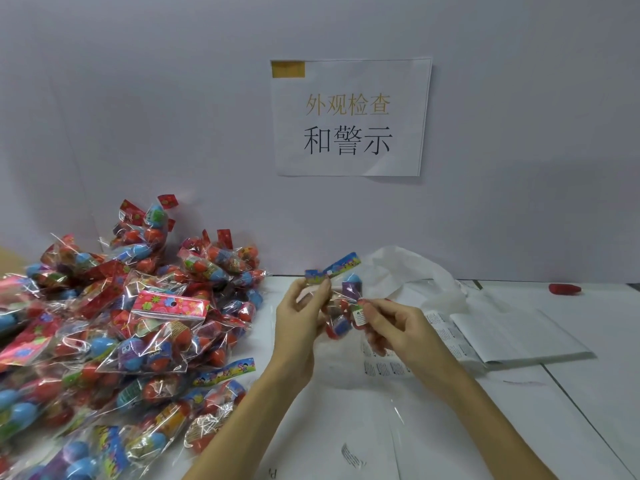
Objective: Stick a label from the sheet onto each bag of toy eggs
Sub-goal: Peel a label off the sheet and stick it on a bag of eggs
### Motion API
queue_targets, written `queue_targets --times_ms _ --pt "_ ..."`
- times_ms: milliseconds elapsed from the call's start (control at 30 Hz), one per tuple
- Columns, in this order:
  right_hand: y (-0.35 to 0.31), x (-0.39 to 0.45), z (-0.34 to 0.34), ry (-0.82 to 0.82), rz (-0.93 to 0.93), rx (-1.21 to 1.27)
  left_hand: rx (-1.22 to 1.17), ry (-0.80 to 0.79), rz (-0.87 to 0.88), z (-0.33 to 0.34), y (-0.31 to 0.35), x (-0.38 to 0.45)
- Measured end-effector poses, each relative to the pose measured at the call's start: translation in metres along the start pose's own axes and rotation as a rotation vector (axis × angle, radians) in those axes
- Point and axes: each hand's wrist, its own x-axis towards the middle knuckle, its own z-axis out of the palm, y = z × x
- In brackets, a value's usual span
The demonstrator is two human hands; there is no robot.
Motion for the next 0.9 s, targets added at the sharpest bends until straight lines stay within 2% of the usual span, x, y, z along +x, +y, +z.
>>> queue_targets --times_ms 100,167,300,367,467,567,700,733,833,900 --pt "0.003 -0.002 0.003 -0.073 0.070 -0.032 0.049 0.123 0.078 0.000 0.001 0.000" --pt "0.003 -0.002 0.002 -0.065 0.081 -0.109 0.146 0.151 0.120 -0.003 0.006 -0.001" --pt "0.001 0.001 -0.003 0.065 -0.014 -0.022 0.485 0.000 0.303 -0.005 0.005 -0.002" --pt "0.001 0.002 -0.003 0.127 -0.048 -0.003 0.469 -0.058 0.251 0.002 0.003 -0.005" --pt "0.001 0.002 -0.003 0.332 -0.050 0.088 0.333 -0.116 0.080 0.008 0.009 -0.006" --pt "-0.001 0.004 -0.010 0.402 -0.012 0.236 0.285 -0.207 0.092 0.003 0.011 -0.004" --pt "-0.004 0.003 -0.012 0.325 0.070 0.412 0.149 -0.113 0.050 0.006 0.007 -0.004" --pt "-0.003 0.003 -0.012 0.348 0.072 0.411 0.131 -0.079 0.050 0.006 0.006 -0.004" --pt "0.001 0.004 -0.011 0.546 0.028 0.089 0.173 0.070 0.143 0.004 0.002 -0.003" --pt "0.003 0.006 -0.008 0.439 0.027 0.175 0.268 0.117 0.276 0.004 0.002 -0.004"
